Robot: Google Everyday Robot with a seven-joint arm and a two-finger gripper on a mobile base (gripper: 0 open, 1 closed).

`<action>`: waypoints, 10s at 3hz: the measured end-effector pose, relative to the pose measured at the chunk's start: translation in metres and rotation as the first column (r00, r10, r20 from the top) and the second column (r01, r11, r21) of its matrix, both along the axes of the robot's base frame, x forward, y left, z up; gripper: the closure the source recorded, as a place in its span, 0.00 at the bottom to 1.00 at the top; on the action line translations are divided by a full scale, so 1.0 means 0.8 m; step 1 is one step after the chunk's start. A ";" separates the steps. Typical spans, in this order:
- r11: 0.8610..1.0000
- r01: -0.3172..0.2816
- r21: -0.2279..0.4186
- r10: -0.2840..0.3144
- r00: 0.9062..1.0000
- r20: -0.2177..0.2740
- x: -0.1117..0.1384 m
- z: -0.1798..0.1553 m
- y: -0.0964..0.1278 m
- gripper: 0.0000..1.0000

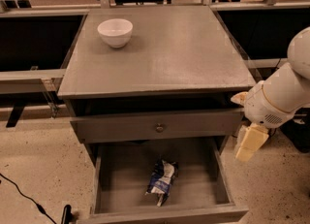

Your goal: Pick blue chip bag from middle drawer and place on counter

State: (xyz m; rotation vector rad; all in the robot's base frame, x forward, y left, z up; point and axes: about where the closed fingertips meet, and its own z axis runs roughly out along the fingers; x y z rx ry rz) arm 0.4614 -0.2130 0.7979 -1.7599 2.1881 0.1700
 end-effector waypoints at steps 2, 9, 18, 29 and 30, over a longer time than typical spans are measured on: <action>0.997 0.032 0.075 -0.029 0.998 -0.048 0.000 -0.075 0.007 0.00; 0.924 -0.087 0.373 0.025 0.986 0.167 0.030 -0.343 0.093 0.00; 0.775 -0.083 0.627 0.020 0.994 0.107 0.044 -0.492 0.225 0.61; 0.658 -0.608 0.445 0.167 0.693 0.701 0.134 0.141 0.050 1.00; 0.720 -0.538 0.439 0.089 0.699 0.710 0.177 0.172 0.072 1.00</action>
Offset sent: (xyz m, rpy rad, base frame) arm 0.0289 -0.0097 -0.0940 0.3196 -0.2041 -0.1280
